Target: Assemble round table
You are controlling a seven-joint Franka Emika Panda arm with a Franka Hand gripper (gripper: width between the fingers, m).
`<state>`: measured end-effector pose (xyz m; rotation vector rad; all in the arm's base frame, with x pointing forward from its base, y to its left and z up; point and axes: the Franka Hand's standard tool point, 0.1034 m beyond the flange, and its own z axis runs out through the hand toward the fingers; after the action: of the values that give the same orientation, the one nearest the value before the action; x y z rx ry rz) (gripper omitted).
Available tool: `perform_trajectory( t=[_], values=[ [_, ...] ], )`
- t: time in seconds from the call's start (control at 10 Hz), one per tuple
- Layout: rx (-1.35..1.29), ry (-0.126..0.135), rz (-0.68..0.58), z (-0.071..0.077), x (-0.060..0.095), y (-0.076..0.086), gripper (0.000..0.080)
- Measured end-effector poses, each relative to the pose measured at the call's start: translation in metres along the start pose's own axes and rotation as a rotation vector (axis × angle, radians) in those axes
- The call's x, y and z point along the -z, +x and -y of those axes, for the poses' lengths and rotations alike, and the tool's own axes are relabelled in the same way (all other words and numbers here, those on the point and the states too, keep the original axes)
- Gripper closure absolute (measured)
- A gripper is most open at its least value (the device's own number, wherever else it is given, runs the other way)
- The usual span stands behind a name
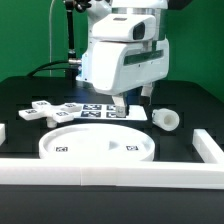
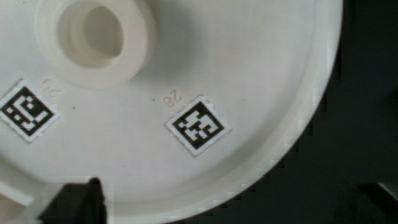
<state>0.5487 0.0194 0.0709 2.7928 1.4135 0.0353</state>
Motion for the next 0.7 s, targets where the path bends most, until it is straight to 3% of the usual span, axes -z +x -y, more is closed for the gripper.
perform_trajectory(
  t=[0.5, 0.7],
  values=[
    [0.036, -0.001, 0.001, -0.002, -0.002, -0.004, 0.015],
    [0.107, -0.005, 0.002, -0.023, -0.018, -0.027, 0.015]
  ],
)
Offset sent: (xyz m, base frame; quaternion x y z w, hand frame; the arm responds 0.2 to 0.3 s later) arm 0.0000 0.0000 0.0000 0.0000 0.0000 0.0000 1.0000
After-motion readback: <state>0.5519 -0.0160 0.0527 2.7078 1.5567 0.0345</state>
